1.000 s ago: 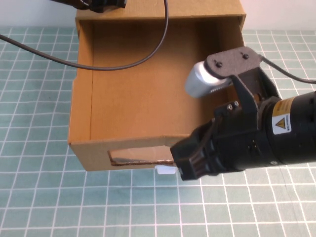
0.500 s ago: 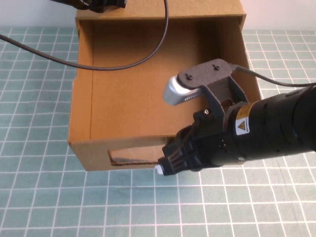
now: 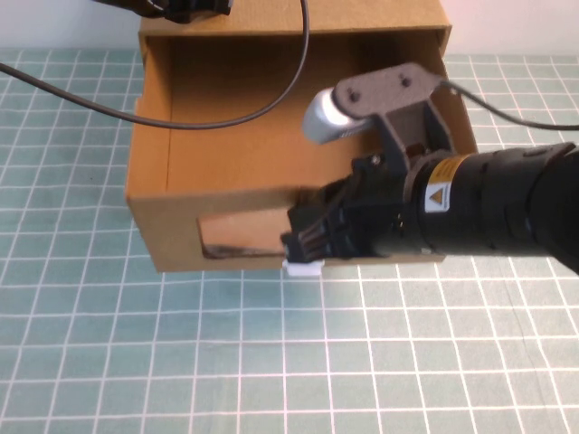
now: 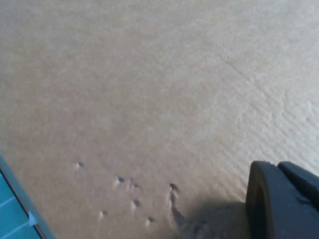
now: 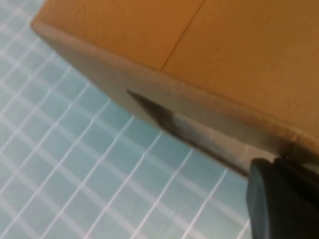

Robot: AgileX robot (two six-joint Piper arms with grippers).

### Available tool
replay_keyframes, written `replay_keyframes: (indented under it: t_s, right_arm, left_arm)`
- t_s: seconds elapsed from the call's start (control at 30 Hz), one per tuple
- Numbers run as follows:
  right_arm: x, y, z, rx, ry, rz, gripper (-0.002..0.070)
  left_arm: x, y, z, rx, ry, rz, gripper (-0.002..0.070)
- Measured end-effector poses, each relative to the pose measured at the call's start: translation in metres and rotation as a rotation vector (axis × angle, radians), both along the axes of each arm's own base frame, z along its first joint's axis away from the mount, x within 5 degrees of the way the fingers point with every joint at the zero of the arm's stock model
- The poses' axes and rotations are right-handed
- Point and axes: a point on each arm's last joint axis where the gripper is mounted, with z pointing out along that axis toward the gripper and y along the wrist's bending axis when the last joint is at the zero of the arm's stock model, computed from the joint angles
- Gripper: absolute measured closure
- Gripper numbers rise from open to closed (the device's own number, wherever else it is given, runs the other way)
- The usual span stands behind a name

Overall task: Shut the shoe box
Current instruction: Close the shoe box with your right arm

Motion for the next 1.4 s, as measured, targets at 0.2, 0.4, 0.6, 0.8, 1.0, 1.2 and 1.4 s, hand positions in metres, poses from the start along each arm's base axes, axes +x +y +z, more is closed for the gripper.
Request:
replay_keyframes:
  t_s: [0.2,0.4,0.6,0.8,1.0,1.2,1.4]
  right_arm:
    - [0.016,-0.011,0.005,0.047,-0.051,-0.069,0.0687]
    - [0.031,-0.020,0.012,0.112,-0.127,-0.134,0.0687]
    - [0.050,-0.017,0.005,0.113,-0.134,-0.169,0.0687]
    - [0.067,-0.006,0.003,0.103,-0.115,-0.171,0.0687]
    - [0.069,-0.002,0.014,0.073,-0.037,-0.151,0.0687]
    - [0.067,-0.001,0.022,0.070,-0.022,-0.130,0.0687]
    - [0.066,-0.001,0.028,0.095,-0.057,-0.121,0.0687]
  left_arm:
    - [0.000,0.000,0.000,-0.002,0.001,-0.001,0.0680]
    - [0.000,0.000,0.000,-0.001,0.003,-0.003,0.0680]
    - [0.000,0.000,0.000,-0.001,0.003,-0.003,0.0680]
    - [0.000,0.000,0.001,-0.004,0.000,-0.001,0.0680]
    - [0.000,0.000,0.000,-0.004,0.002,-0.002,0.0680]
    - [0.000,0.000,0.000,-0.004,0.002,-0.002,0.0680]
    - [0.000,0.000,0.000,-0.003,0.003,-0.003,0.0680]
